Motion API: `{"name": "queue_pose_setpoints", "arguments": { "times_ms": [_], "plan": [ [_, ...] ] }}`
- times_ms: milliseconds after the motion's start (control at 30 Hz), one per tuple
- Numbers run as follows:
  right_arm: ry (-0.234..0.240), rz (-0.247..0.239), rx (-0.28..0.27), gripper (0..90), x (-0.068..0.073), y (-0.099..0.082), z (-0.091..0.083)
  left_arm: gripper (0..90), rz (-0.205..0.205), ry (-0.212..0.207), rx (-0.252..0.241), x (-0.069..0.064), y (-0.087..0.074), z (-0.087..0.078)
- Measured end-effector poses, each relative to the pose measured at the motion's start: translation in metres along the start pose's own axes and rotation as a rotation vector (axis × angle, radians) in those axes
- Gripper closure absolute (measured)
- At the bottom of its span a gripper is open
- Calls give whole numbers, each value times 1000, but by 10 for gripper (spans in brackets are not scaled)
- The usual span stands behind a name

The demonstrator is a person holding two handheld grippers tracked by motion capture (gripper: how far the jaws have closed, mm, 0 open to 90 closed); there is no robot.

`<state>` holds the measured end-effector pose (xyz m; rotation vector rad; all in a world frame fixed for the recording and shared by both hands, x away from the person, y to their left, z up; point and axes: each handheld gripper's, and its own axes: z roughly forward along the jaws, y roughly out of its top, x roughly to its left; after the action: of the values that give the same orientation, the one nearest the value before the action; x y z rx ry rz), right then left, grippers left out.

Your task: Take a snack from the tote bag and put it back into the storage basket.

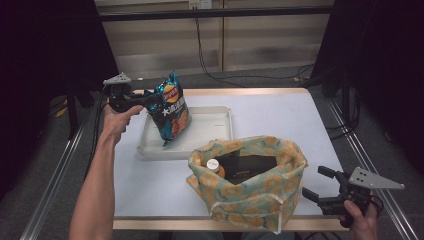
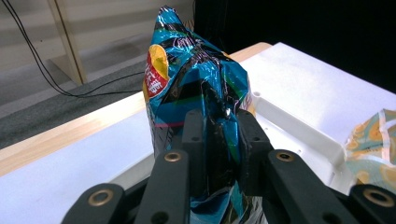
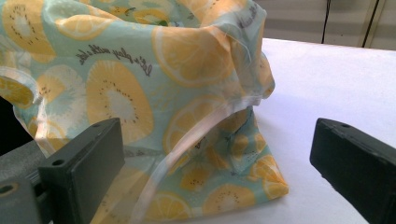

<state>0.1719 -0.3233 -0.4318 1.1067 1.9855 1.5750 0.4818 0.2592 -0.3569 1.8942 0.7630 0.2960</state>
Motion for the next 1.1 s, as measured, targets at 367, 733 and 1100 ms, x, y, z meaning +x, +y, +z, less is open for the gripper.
{"name": "queue_pose_setpoints", "arguments": {
  "times_ms": [367,733,1100],
  "plan": [
    [6,6,8,24,0,-1,1,742,-64,69,-4,12,-1,4],
    [11,7,12,24,-1,-1,3,614,-91,113,-28,17,-2,8],
    [28,6,18,23,0,-1,3,392,-135,146,-75,21,0,1]
  ]
}}
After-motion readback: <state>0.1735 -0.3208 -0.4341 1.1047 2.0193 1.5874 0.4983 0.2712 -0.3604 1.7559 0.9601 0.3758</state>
